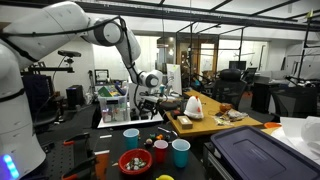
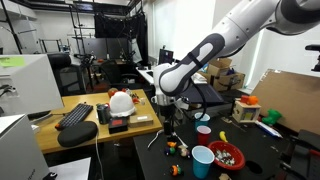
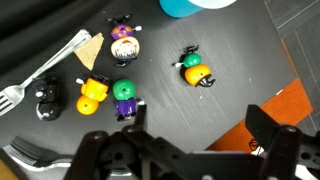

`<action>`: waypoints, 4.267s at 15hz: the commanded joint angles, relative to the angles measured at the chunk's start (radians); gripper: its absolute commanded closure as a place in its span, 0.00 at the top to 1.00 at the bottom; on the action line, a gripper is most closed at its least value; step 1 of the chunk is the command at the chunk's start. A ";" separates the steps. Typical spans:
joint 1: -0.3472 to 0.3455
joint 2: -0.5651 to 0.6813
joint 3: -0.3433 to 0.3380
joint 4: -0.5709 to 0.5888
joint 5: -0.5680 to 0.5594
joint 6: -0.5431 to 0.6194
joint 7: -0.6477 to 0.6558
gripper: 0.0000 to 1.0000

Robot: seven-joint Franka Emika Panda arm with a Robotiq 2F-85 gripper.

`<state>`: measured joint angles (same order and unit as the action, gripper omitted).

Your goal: Pick the orange and green object and put it in the blue cup

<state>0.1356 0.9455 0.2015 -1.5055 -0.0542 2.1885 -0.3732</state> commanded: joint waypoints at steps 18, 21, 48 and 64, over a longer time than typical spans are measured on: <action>0.042 0.296 0.042 0.179 -0.033 -0.009 -0.056 1.00; 0.046 0.311 0.039 0.180 -0.041 -0.008 -0.054 1.00; -0.066 -0.120 0.036 -0.048 0.044 -0.067 0.044 0.28; -0.182 -0.193 -0.236 -0.029 0.051 -0.075 0.318 0.28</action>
<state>-0.0580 0.7330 -0.0094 -1.5436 0.0175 2.1085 -0.1187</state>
